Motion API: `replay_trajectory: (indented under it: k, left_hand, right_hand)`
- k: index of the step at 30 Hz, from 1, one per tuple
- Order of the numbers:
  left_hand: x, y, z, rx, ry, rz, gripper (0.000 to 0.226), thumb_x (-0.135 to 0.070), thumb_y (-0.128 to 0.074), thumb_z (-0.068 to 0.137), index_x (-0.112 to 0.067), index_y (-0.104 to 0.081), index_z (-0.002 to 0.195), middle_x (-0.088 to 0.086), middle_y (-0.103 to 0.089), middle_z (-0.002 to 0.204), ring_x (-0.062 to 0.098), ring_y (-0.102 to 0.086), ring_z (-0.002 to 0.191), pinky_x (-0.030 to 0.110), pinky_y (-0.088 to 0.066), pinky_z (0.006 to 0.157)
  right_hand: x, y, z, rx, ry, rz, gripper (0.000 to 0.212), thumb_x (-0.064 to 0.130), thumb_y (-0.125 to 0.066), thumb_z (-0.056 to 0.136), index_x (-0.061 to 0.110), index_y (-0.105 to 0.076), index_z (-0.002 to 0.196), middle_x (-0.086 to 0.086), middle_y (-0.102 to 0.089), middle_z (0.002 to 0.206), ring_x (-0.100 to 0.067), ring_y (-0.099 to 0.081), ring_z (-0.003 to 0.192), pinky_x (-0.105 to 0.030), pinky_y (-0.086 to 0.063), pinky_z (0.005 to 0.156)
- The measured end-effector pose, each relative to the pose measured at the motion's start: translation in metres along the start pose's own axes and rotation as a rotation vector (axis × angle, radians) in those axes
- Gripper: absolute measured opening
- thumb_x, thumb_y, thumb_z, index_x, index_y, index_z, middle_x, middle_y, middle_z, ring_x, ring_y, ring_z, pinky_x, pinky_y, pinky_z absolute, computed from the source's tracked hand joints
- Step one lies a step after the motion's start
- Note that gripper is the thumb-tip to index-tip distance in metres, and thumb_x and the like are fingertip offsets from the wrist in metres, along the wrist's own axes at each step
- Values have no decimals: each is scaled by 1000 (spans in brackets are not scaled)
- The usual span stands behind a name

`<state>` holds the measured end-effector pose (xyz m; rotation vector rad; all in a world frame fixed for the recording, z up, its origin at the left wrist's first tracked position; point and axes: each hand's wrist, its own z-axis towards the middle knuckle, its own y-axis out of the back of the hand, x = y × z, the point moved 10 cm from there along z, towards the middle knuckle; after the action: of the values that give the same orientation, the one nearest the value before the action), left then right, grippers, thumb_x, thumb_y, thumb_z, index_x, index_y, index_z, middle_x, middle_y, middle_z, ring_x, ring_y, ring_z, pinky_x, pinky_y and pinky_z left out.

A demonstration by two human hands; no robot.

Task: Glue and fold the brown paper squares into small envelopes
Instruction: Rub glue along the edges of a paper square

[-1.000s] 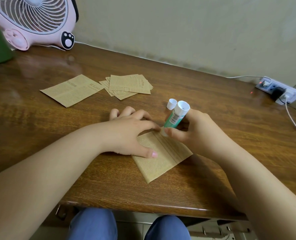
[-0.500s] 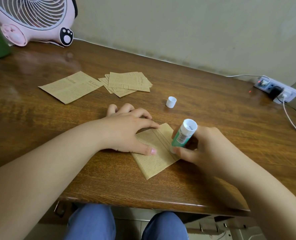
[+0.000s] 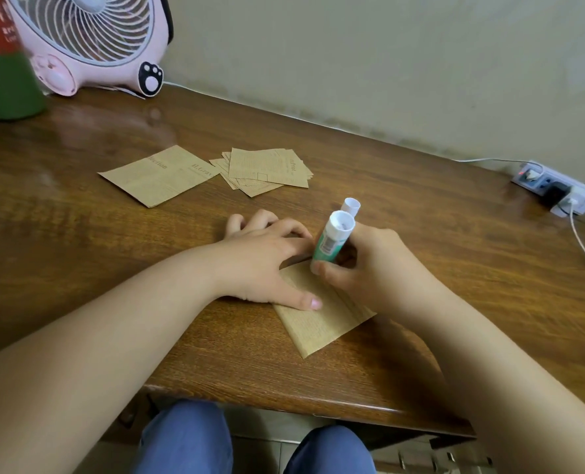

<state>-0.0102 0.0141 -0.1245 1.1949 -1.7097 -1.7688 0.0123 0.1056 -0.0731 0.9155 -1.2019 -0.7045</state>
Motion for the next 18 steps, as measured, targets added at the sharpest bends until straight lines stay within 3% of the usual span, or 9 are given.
replay_trajectory:
  k: [5, 9, 15, 18]
  left_hand:
    - [3, 0, 0, -2, 4, -9, 70, -80, -49, 69, -57, -29, 133, -32, -17, 138, 7, -6, 129, 36, -10, 103]
    - [2, 0, -1, 8, 8, -32, 69, -81, -48, 68, -63, -28, 131, -31, -18, 139, 4, -4, 130, 37, -9, 104]
    - [1, 2, -4, 85, -10, -17, 69, -83, -41, 69, -67, -20, 133, -33, -16, 143, 4, -3, 131, 35, -8, 103]
    - [4, 11, -10, 149, -30, -157, 64, -69, -53, 77, -74, -14, 128, -39, -23, 129, -1, -10, 123, 33, -14, 101]
  right_hand:
    - [-4, 2, -11, 6, 3, 3, 12, 27, -70, 81, 25, -62, 90, 8, -63, 80, -2, -58, 75, -15, -44, 63]
    - [-13, 7, -34, 62, 4, -36, 20, 30, -70, 80, 23, -65, 98, 6, -67, 88, -8, -61, 79, -26, -50, 71]
    - [-15, 11, -50, 65, 26, -24, 20, 32, -70, 78, 21, -66, 93, 5, -67, 85, -8, -59, 77, -25, -47, 68]
    - [-17, 12, -52, 58, 7, -11, 20, 32, -71, 77, 20, -66, 92, 4, -68, 86, -8, -61, 78, -26, -48, 69]
